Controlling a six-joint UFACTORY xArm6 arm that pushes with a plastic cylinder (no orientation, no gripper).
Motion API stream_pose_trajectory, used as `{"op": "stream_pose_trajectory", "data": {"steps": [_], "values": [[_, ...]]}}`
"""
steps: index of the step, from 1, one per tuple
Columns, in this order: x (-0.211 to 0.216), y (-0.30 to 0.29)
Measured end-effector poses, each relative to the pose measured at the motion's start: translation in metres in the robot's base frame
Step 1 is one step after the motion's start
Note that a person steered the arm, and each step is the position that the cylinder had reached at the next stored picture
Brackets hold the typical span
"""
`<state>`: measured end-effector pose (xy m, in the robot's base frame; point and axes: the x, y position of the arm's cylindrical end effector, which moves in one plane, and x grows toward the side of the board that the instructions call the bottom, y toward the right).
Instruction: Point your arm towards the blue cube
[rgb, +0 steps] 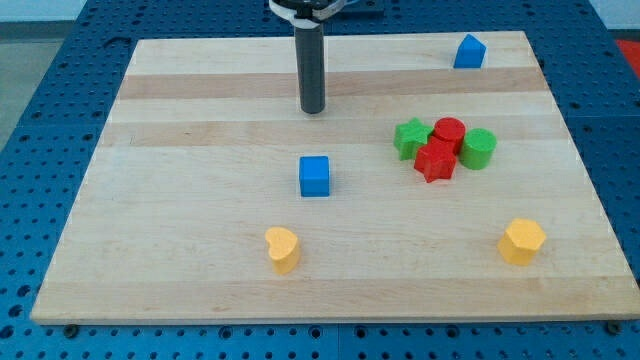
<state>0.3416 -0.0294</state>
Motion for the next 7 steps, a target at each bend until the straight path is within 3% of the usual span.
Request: {"op": "stream_pose_trajectory", "data": {"steps": [2,4,6,7], "values": [[0.014,-0.012],[0.06,-0.092],[0.079,-0.059],[0.122,-0.049]]}}
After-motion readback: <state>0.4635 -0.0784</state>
